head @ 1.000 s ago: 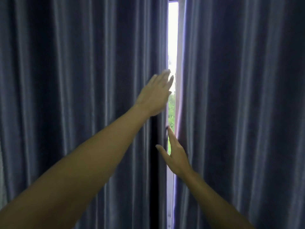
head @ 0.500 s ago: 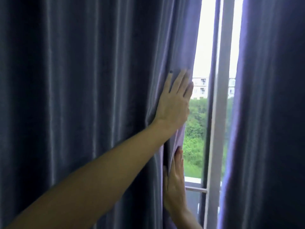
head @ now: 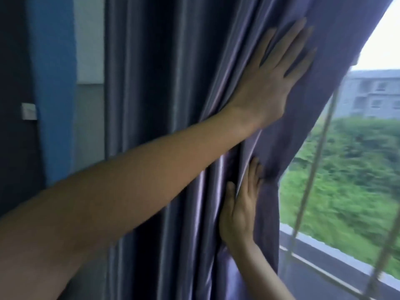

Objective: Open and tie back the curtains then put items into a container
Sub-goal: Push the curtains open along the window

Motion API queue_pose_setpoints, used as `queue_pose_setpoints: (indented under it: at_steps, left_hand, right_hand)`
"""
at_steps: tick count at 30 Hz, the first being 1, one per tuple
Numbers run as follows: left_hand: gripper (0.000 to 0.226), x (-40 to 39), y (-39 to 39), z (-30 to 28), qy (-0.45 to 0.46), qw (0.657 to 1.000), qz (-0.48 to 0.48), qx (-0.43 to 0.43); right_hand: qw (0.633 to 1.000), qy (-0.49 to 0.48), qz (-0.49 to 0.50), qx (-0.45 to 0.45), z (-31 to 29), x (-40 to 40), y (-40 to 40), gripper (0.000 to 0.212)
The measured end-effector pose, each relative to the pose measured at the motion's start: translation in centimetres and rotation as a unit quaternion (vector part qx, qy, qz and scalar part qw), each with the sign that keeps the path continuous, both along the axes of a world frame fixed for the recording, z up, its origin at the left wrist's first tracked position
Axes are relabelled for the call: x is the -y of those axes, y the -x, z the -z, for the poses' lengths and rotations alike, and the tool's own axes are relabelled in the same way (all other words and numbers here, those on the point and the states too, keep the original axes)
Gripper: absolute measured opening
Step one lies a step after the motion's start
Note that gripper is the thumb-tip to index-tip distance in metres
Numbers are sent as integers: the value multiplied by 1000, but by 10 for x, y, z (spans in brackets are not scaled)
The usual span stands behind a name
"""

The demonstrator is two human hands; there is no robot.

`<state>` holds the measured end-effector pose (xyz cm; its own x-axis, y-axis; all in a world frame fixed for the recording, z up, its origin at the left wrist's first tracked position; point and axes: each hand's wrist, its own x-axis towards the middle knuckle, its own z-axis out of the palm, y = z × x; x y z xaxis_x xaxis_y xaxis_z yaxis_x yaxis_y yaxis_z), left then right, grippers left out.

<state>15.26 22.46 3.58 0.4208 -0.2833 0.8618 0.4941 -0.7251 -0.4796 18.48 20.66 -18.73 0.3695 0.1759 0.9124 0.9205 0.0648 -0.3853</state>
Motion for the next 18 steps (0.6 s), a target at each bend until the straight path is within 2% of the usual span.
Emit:
queue_pose_setpoints:
  at_steps: [8, 18]
  left_hand:
    - [67, -107, 48, -9, -12, 993, -117, 7]
    - [65, -265, 103, -9, -28, 983, -183, 18]
  right_hand:
    - [994, 1, -105, 18, -10, -111, 35, 56]
    - [989, 32, -146, 13, -13, -270, 80, 61]
